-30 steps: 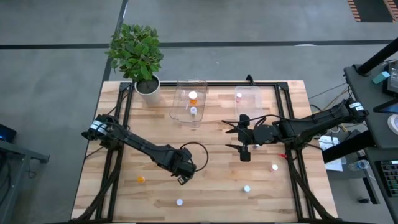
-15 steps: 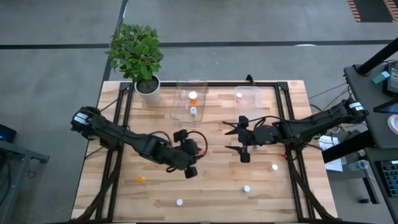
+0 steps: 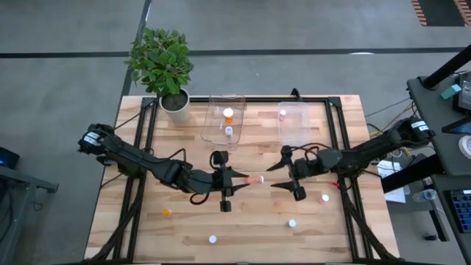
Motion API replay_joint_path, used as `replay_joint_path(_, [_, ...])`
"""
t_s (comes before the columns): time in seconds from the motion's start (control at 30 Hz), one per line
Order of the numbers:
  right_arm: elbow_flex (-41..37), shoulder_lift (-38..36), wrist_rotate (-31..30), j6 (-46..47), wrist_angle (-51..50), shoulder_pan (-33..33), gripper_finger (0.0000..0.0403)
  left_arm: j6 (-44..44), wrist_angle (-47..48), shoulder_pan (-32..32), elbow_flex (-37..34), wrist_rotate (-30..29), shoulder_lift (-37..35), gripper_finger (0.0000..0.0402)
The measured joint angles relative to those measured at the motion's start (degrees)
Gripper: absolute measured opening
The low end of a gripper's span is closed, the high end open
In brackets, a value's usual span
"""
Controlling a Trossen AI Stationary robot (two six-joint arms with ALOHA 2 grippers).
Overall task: Pick and place medicine bottles into bin by pill shape (circle, oval)
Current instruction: Put the pink tablet pill bottle into the right transparent bin
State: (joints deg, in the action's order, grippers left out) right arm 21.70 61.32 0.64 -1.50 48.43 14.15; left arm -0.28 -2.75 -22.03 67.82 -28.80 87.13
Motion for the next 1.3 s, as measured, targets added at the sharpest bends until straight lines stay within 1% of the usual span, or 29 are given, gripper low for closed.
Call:
replay_joint_path(0.13, [-0.8,2.9,1.2,-0.5,7.8,0.0,0.0244,4.0,-6.3,0.4,-1.7,0.0,0.0,0.0084])
replay_joint_path(0.23, [0.4,5.3,1.1,-1.2,10.5,0.0,0.0244,6.4,-8.0,0.7,-1.7,0.0,0.0,0.0084])
replay_joint_path(0.4, [3.9,8.2,0.9,-3.2,11.1,0.0,0.0244,8.0,-8.8,1.0,-1.7,0.0,0.0,0.0084])
replay_joint_path(0.63, [6.5,9.7,0.9,-4.7,11.1,0.0,0.0239,8.4,-8.8,1.0,-1.7,0.0,0.0,0.0084])
replay_joint_path(0.87, [6.5,9.6,0.9,-4.6,11.0,0.0,0.0196,8.6,-8.8,1.0,-1.7,0.1,0.0,0.0083])
replay_joint_path(1.13, [6.5,9.7,0.5,-4.6,11.0,0.0,0.0129,9.7,-8.8,1.0,-1.7,0.3,0.0,0.0084])
replay_joint_path(1.23, [6.5,9.7,0.5,-4.6,11.0,0.0,0.0106,9.9,-8.8,1.0,-1.7,0.4,0.1,0.0090])
replay_joint_path(1.3, [6.5,9.6,0.5,-4.6,10.9,-0.1,0.0100,9.9,-8.8,1.2,-1.7,0.4,0.1,0.0097])
